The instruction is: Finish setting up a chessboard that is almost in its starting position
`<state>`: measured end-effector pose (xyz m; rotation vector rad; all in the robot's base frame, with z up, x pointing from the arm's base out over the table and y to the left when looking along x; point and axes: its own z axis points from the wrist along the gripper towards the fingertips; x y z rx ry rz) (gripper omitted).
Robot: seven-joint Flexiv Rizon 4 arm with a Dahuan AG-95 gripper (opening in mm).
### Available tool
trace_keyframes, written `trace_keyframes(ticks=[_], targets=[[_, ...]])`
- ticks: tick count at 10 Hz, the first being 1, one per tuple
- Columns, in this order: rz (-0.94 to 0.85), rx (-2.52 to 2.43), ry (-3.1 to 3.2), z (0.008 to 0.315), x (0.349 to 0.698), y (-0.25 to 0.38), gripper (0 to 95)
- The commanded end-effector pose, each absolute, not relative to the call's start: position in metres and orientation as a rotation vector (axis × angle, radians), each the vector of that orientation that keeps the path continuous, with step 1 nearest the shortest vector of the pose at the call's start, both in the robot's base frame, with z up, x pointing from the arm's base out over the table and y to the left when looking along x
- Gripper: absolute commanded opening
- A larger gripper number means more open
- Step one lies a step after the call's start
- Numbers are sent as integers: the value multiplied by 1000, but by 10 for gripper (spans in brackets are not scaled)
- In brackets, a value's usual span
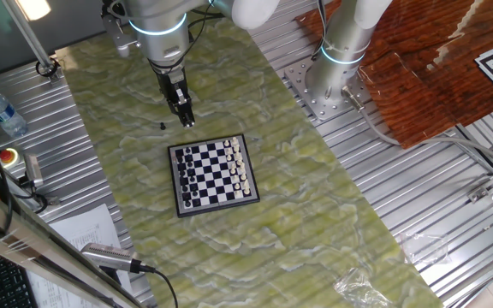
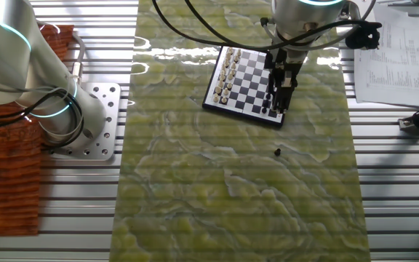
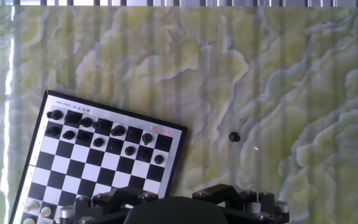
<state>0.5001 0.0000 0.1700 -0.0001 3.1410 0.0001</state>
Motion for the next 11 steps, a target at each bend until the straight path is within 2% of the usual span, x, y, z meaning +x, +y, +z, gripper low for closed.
trace_keyframes(ticks=[1, 2, 11], targets=[[14, -27, 3127, 170, 500, 0, 950], [5, -29, 3129, 170, 500, 0, 0], [-3, -37, 3131, 167, 501, -1, 0]])
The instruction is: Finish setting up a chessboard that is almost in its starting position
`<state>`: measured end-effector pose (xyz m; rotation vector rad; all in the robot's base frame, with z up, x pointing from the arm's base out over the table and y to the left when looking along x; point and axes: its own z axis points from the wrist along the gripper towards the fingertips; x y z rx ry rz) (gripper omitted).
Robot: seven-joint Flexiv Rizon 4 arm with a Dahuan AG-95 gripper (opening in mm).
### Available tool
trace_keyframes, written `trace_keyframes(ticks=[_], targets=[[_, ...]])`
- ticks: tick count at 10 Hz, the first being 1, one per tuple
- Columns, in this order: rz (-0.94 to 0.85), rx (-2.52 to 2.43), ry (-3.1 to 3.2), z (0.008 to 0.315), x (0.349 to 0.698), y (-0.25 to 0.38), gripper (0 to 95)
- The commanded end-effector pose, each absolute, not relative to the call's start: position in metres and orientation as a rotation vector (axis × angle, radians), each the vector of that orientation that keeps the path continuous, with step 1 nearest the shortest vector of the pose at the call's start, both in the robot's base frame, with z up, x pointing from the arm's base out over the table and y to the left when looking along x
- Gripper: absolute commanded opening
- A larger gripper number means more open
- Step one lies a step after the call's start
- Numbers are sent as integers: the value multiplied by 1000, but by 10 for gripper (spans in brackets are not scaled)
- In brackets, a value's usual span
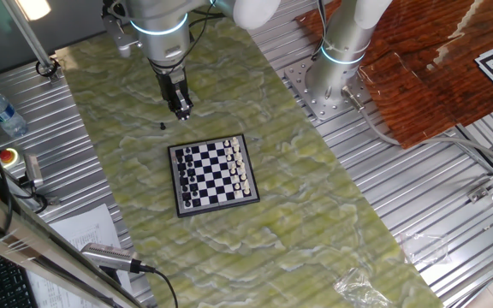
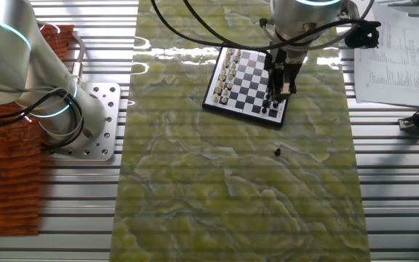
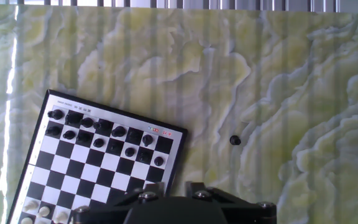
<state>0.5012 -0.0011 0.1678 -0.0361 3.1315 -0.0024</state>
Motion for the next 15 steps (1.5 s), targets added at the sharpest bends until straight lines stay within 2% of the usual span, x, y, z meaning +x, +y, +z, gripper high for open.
trace_keyframes(ticks=[1, 9, 15], targets=[[-4, -44, 3131, 166, 502, -2, 0], [-7, -178, 3111, 138, 527, -40, 0], [-7, -414, 3098, 97, 550, -67, 0]])
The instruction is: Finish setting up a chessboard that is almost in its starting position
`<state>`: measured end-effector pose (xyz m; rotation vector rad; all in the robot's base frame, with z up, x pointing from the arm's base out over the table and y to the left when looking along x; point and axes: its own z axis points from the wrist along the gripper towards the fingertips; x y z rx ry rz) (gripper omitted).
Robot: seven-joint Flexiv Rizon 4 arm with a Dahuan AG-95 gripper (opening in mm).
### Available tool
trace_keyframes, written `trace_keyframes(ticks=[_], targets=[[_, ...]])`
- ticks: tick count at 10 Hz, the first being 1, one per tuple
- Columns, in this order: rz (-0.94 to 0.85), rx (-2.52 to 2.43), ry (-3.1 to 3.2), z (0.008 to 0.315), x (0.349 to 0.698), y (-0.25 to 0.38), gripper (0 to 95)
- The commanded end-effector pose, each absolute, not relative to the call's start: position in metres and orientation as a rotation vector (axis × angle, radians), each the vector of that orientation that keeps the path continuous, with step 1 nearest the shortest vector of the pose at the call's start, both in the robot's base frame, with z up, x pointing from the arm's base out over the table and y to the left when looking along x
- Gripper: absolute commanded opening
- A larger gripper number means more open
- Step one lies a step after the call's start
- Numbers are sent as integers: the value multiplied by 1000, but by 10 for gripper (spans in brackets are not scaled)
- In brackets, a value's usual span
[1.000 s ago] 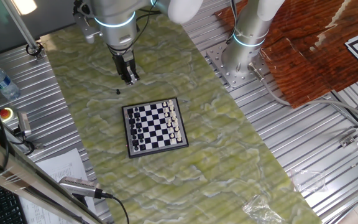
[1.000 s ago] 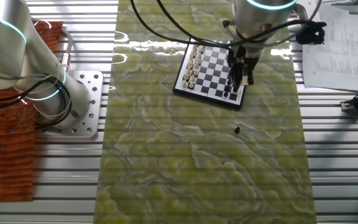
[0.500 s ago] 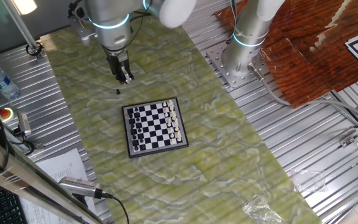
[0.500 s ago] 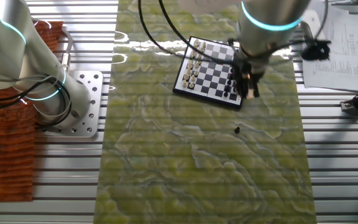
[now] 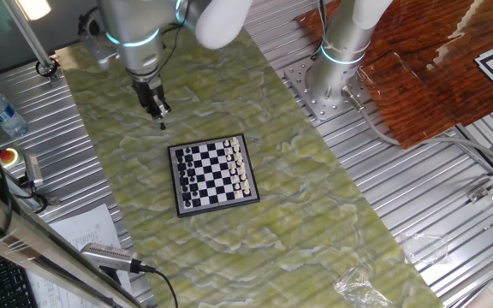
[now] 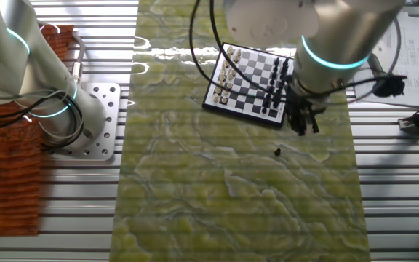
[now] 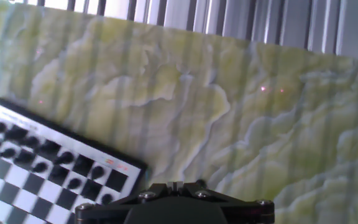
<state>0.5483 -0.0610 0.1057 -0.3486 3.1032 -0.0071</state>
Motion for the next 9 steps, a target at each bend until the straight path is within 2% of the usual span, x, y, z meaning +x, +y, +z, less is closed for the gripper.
trace_keyframes(ticks=[1, 3, 4, 9], targets=[[-7, -441, 3099, 86, 550, -71, 0], [-5, -495, 3098, 69, 550, -74, 0], [-5, -534, 3096, 61, 550, -75, 190], [-7, -594, 3102, 40, 549, -75, 190]])
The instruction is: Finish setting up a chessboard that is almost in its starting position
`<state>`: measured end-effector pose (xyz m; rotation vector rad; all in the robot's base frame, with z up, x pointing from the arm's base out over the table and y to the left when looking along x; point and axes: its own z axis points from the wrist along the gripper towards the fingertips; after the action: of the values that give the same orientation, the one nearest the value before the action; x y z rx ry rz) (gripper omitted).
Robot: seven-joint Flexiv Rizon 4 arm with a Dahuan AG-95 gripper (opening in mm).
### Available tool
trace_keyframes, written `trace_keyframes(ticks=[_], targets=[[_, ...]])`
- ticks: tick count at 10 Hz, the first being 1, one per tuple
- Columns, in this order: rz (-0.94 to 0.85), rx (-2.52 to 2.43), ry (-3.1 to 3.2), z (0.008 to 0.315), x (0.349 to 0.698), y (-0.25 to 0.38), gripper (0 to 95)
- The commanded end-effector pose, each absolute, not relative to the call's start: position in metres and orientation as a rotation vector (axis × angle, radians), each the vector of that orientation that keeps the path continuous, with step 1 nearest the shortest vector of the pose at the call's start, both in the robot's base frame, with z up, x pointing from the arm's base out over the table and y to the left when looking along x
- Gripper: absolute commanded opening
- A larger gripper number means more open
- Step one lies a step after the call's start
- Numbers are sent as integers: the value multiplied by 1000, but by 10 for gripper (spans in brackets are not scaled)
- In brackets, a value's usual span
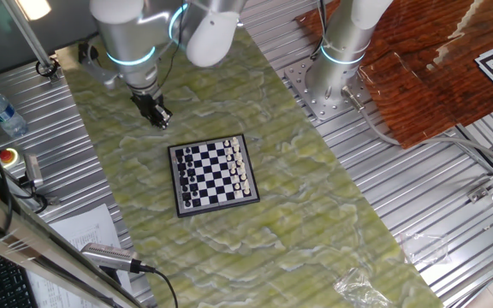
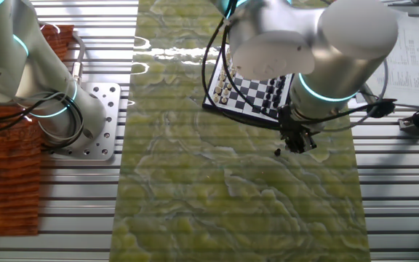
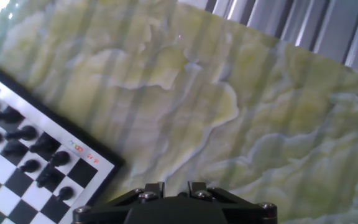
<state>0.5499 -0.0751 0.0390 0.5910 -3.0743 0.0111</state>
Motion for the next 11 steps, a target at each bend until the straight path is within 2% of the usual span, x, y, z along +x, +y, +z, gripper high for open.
trace_keyframes(ticks=[1, 11], targets=[[8, 602, -3065, 38, 548, -75, 190], [-1, 636, -3060, 36, 541, -87, 190]])
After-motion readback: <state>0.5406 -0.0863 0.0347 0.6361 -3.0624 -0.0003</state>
